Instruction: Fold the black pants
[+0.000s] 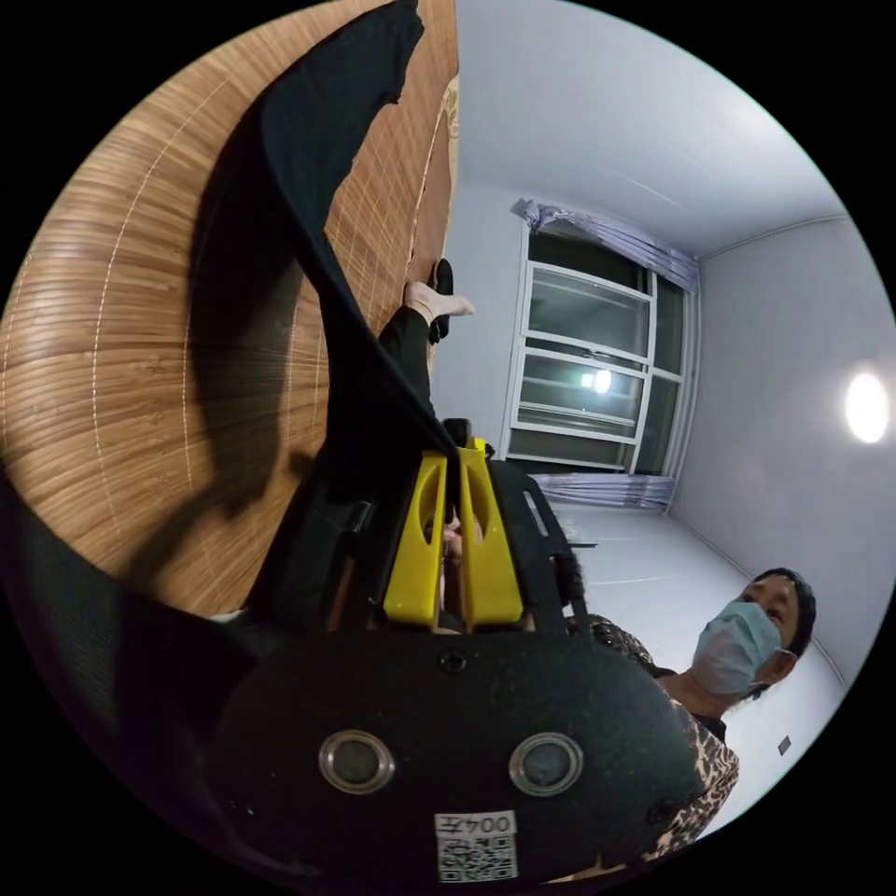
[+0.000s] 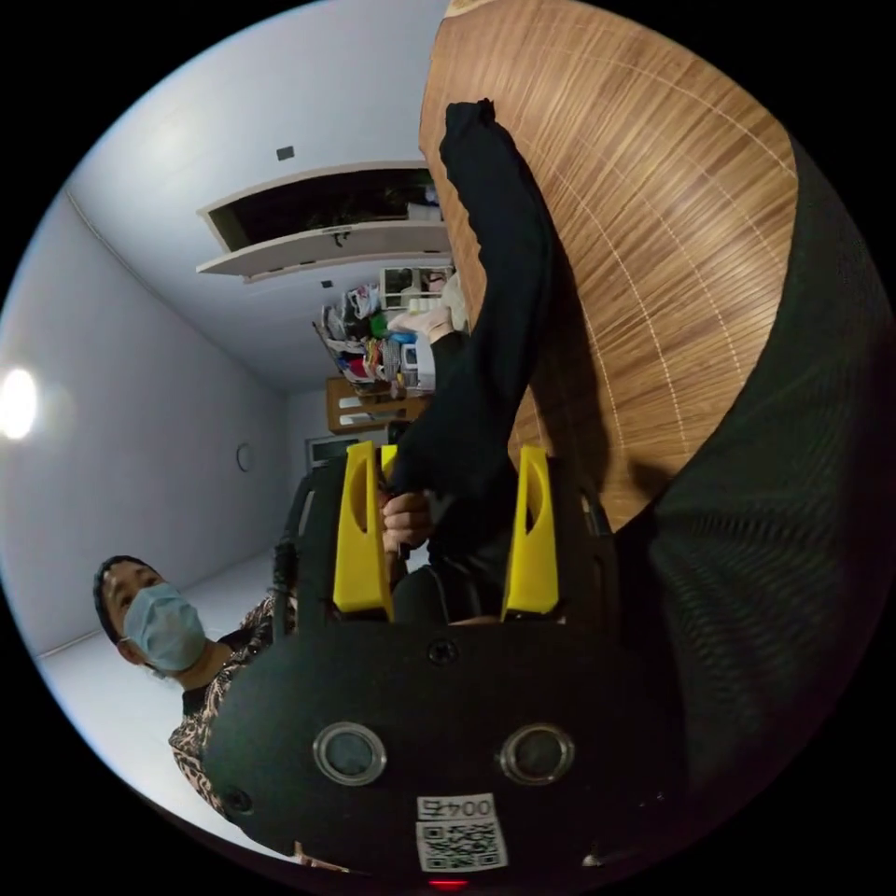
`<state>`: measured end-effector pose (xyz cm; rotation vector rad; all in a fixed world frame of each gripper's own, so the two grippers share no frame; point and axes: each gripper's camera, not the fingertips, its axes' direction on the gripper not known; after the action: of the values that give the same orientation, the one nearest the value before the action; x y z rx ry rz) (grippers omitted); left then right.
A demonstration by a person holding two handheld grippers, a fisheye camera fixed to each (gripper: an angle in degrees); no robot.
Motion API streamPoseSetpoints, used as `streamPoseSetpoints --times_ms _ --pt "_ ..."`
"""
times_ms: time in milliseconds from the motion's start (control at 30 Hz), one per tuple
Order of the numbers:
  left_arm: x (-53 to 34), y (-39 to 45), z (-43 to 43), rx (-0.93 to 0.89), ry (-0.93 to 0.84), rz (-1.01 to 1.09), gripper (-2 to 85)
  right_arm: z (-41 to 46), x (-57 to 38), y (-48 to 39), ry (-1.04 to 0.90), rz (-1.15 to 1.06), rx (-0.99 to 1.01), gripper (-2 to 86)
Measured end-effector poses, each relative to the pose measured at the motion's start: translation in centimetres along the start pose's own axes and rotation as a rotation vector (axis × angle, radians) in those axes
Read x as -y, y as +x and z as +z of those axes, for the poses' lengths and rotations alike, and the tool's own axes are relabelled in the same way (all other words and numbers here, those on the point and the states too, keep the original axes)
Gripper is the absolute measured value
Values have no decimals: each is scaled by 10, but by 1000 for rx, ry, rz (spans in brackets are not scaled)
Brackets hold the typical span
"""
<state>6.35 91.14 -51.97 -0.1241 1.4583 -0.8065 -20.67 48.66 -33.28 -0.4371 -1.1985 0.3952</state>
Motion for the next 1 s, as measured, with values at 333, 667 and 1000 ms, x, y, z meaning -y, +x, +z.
streamPoseSetpoints --times_ms 333,667,1000 --pt "41 21 13 -143 31 -11 30 21 14 12 -1 -39 216 237" --pt "85 27 29 -140 55 -53 29 37 28 3 -52 -102 356 59" --pt "108 27 77 251 -115 -142 42 75 27 -48 -274 -100 -501 43"
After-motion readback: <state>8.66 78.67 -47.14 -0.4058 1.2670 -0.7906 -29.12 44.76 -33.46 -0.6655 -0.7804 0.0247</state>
